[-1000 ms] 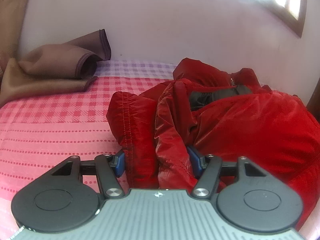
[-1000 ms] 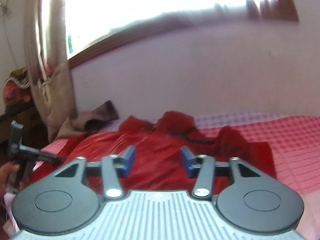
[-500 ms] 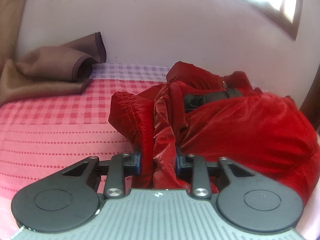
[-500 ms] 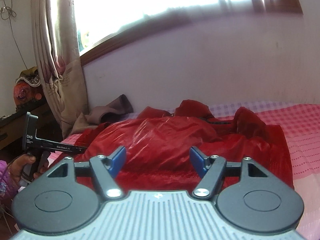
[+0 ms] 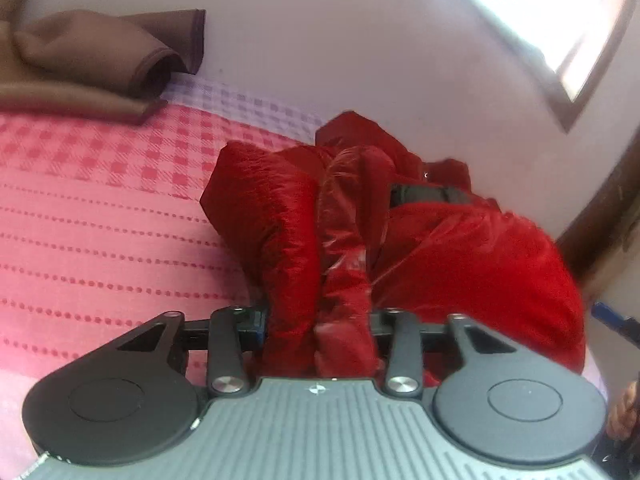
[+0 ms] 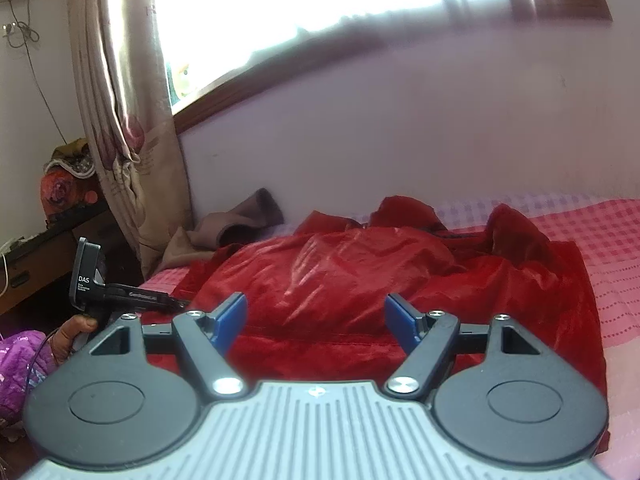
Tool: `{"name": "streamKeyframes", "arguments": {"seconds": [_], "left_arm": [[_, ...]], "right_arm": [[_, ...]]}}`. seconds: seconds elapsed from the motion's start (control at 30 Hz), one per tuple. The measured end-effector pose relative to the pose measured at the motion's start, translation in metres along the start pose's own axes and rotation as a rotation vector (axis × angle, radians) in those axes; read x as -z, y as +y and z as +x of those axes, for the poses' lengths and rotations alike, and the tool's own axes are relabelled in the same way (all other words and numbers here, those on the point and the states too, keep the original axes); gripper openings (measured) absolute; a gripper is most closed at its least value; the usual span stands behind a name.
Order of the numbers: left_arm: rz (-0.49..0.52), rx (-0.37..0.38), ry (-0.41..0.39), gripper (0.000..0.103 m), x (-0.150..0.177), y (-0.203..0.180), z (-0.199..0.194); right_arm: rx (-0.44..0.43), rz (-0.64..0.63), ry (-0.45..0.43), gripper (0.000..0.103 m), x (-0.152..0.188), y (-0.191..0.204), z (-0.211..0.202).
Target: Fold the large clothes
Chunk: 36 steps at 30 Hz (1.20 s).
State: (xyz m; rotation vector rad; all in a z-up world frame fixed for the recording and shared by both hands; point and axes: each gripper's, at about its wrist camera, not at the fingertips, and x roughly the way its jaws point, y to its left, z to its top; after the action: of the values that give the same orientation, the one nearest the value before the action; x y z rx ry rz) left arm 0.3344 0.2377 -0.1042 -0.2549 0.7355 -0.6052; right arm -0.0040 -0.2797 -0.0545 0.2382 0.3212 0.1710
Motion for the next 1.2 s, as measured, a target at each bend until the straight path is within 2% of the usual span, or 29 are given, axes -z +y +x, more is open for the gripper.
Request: {"name": "streamKeyframes", "arguments": {"seconds": [0.03,0.13,0.2,0.4,0.43,0.47,0.5,0.53,0.57,0.67,0.93,1.2], "left_arm": [[0.008,-0.003,-0.008,0.03,0.001,-0.003,-0.002],[-0.062,0.007,-0.052,0.021,0.004,-0.004,-0.014],[-0.086,0.016,-0.088,0.02,0.008,-0.008,-0.025],[-0.202,0.023,-0.119,0.02,0.032,-0.008,-0.058],[-0.21,0.021,-0.119,0.02,0.036,-0.008,-0.062],[-0.227,0.019,-0.121,0.02,0.04,-0.007,-0.067],[-0.242,0.019,-0.124,0.02,0.044,-0.008,-0.074],[-0.243,0.018,-0.126,0.02,0.047,-0.01,-0.08],[-0.23,0.005,-0.128,0.02,0.049,-0.013,-0.084],[-0.238,-0.01,-0.122,0.02,0.052,-0.017,-0.089],[-0.242,-0.048,-0.114,0.019,0.043,-0.032,-0.097],[-0.228,-0.069,-0.127,0.018,0.022,-0.072,-0.115]], "right_arm": [[-0.003,0.004,-0.006,0.076,-0.001,0.001,0.0],[-0.012,0.006,-0.016,0.076,-0.001,0.006,-0.001],[-0.014,-0.006,-0.018,0.076,-0.001,0.008,-0.002],[-0.035,-0.044,-0.031,0.076,-0.007,0.006,-0.008],[-0.045,-0.075,-0.033,0.073,-0.009,0.008,-0.008],[-0.05,-0.107,-0.035,0.064,-0.01,0.01,-0.009],[-0.053,-0.143,-0.033,0.037,-0.011,0.013,-0.007],[-0.049,-0.173,-0.018,0.02,-0.013,0.016,-0.005],[-0.052,-0.196,-0.002,0.018,-0.015,0.019,-0.001],[-0.067,-0.262,0.03,0.016,-0.016,0.026,0.01],[-0.074,-0.272,0.118,0.016,-0.021,0.019,0.05],[-0.068,-0.197,0.178,0.015,-0.016,0.004,0.085]]}}
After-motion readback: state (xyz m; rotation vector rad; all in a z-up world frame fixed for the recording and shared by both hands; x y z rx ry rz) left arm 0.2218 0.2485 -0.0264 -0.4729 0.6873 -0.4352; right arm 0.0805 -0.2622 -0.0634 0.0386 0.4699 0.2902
